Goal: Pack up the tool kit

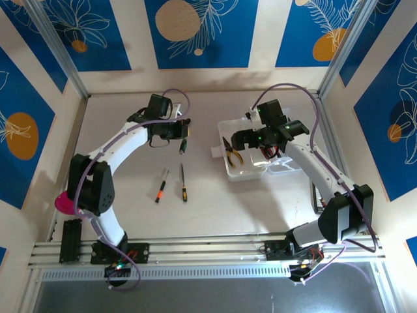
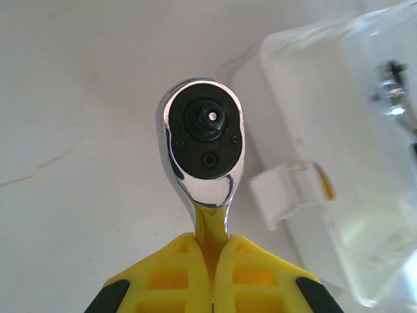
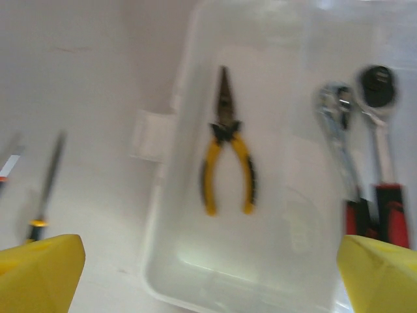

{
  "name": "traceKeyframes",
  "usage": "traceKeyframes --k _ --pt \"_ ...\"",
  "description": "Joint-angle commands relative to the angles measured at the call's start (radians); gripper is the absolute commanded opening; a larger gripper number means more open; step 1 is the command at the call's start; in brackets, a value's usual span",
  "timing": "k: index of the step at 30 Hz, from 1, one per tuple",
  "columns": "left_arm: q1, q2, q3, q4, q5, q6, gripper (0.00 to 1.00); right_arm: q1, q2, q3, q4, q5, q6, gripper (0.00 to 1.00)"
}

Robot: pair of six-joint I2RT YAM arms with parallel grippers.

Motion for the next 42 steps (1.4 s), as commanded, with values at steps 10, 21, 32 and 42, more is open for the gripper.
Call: traceKeyframes --k 10,21,32,42 --pt "-0.066 -0.086 -0.124 0.374 0.202 -0.249 0.0 0.098 0.104 -0.038 0.349 -0.408 0.187 1.0" --pt "-0.091 -0.088 -0.125 0.436 0.223 -0.285 0.0 0.157 0.215 0.015 0.388 -0.425 0.229 0.83" --pt "-0.108 -0.078 -0.141 0.467 0.24 -0.295 0.0 0.174 0.271 0.022 0.491 -0.445 0.319 0.51" --pt "-0.111 -0.08 -0.15 0.487 0.247 -0.304 0.0 0.173 0.266 0.013 0.512 -0.425 0.354 0.0"
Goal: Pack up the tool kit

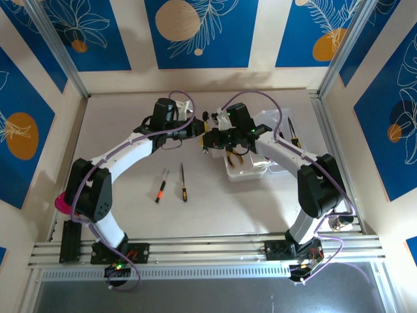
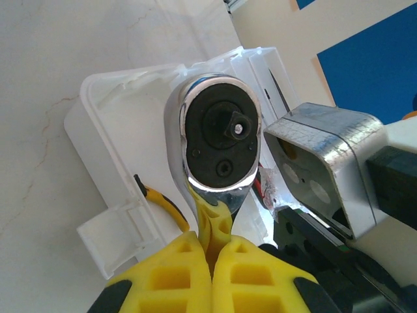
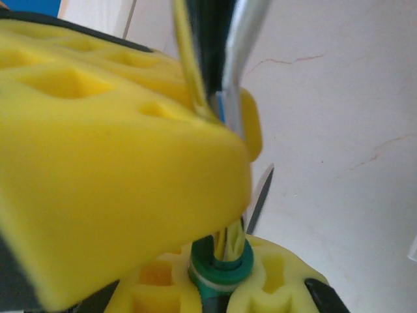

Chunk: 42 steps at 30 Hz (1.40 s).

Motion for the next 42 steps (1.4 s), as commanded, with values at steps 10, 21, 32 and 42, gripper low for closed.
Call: traceKeyframes --k 10,21,32,42 --pt "0.008 -0.059 0.059 -0.164 -0.036 0.14 0.73 -0.076 -0.136 -0.032 -0.176 0.1 -0.143 0.0" --pt "0.094 -0.153 -0.007 -0.439 -0.278 0.336 1.0 -0.219 -0.285 -0.089 -0.601 0.568 -0.412 0.0" --pt "0.105 -0.18 -0.122 -0.453 -0.313 0.339 1.0 -0.192 -0.15 -0.064 -0.63 0.751 -0.485 0.0" --pt "0.106 -0.177 -0.127 -0.441 -0.303 0.336 1.0 -0.206 -0.077 -0.028 -0.589 0.748 -0.474 0.0"
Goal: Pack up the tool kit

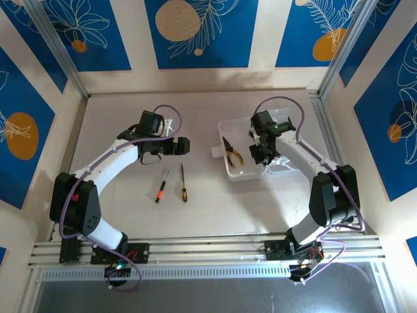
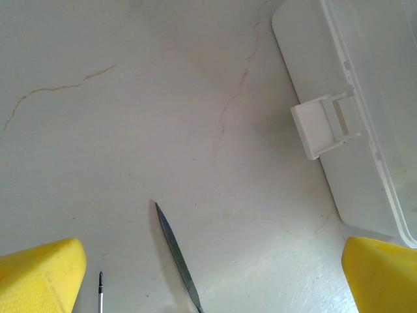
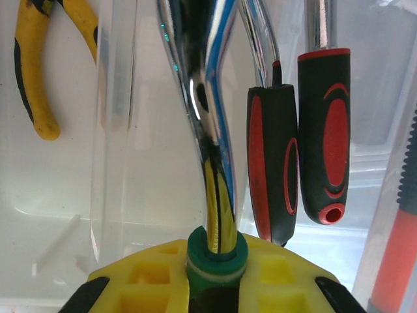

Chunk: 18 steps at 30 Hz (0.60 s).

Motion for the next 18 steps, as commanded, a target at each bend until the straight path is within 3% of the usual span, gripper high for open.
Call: traceKeyframes --k 1,18 --pt "0.006 -0.025 -0.008 -0.002 -0.005 0.018 1.0 -0.019 0.044 0.023 0.058 0.014 -0.001 0.0" --pt "0.005 -0.027 -0.01 -0.002 -0.002 0.019 1.0 -0.038 0.107 0.094 0.078 -0.079 -0.02 0.0"
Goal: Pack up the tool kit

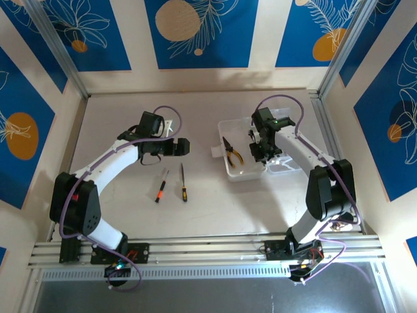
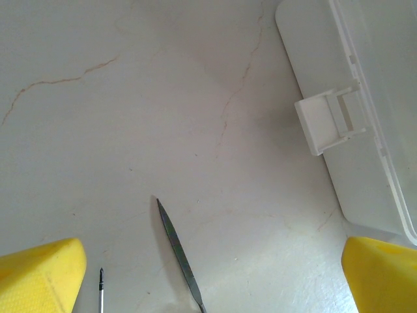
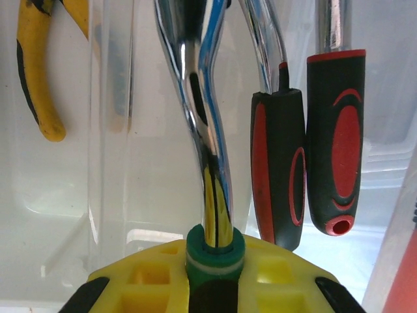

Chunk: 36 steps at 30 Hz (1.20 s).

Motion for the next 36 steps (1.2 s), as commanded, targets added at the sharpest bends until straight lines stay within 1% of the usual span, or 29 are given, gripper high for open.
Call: traceKeyframes --k 1,11,18,25,29,30,31,32,33,35,36 --pt "0.006 -0.027 0.0 -0.004 -0.002 0.019 1.0 -0.009 0.052 0.037 0.126 -0.025 -0.023 0.0" --pt "0.006 -0.022 0.008 -0.005 0.001 0.022 1.0 -0.014 0.13 0.132 0.065 -0.012 -0.052 0.0" --pt "0.007 -0.021 0.009 -0.006 -0.001 0.026 1.0 -0.025 0.176 0.194 0.02 0.008 -0.027 0.0" --pt "0.012 -0.021 0.005 -0.005 0.001 0.026 1.0 -0.041 0.181 0.214 -0.026 0.071 0.035 0.0" --pt "0.015 -0.018 0.003 -0.006 0.001 0.026 1.0 -0.037 0.157 0.202 -0.02 0.057 0.032 0.0" --pt "0.016 -0.02 0.003 -0.007 0.001 0.026 1.0 -0.033 0.147 0.197 -0.013 0.046 0.026 0.01" --pt "0.015 -0.019 0.003 -0.007 0.001 0.026 1.0 -0.031 0.139 0.194 -0.009 0.035 0.022 0.1" --pt "0.017 -0.021 0.002 -0.006 0.0 0.027 1.0 -0.031 0.13 0.19 -0.006 0.016 0.018 0.23" --pt "0.017 -0.022 0.001 -0.008 -0.002 0.027 1.0 -0.029 0.122 0.186 -0.001 0.002 0.018 0.33" --pt "0.017 -0.027 -0.003 -0.01 -0.005 0.028 1.0 -0.028 0.107 0.179 0.004 -0.019 0.021 0.45" --pt "0.018 -0.03 -0.004 -0.014 -0.007 0.03 1.0 -0.027 0.101 0.175 0.006 -0.022 0.024 0.49"
